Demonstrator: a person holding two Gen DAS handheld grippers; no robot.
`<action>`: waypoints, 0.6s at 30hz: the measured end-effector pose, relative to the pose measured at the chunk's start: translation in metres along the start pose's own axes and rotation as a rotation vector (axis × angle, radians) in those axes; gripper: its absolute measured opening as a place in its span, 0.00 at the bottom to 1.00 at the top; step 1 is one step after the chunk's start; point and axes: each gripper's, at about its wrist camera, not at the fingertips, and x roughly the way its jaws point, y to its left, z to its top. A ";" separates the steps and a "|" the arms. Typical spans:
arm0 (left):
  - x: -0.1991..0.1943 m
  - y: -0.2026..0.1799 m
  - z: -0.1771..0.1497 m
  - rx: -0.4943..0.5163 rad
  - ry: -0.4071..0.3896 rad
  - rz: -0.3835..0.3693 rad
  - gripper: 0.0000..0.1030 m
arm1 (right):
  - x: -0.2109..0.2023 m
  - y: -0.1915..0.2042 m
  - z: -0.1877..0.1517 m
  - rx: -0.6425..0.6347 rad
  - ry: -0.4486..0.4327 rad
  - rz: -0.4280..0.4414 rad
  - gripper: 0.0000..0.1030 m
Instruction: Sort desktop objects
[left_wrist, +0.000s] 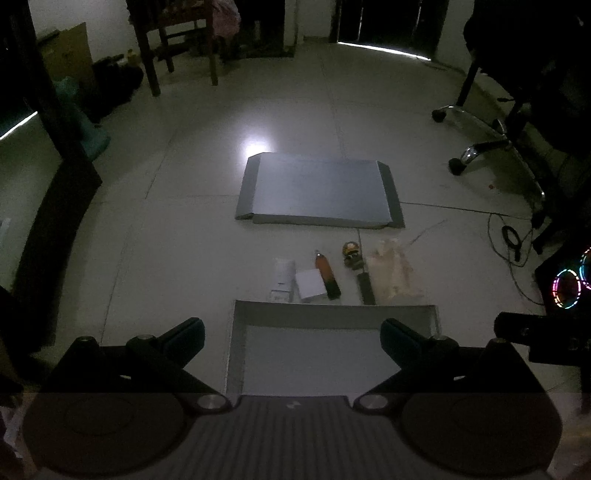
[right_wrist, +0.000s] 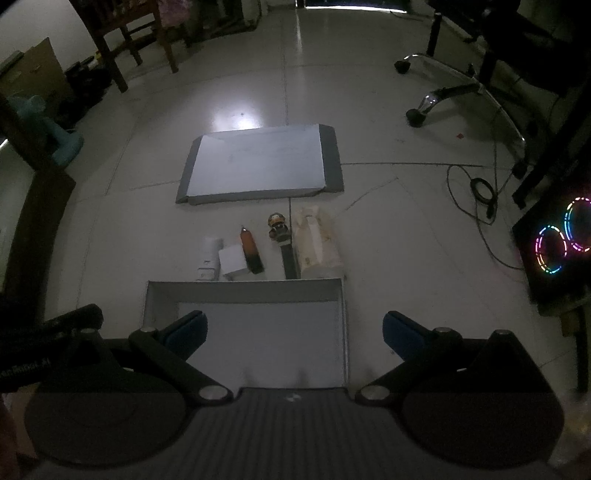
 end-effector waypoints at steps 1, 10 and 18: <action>-0.001 0.000 0.000 -0.001 -0.007 -0.013 1.00 | 0.000 0.000 0.000 0.001 0.000 -0.002 1.00; 0.004 -0.002 0.003 -0.016 -0.010 -0.065 1.00 | -0.003 0.003 0.001 0.002 -0.015 0.015 1.00; -0.005 -0.008 0.013 -0.006 -0.036 -0.056 1.00 | -0.001 0.005 0.004 -0.005 -0.020 0.010 1.00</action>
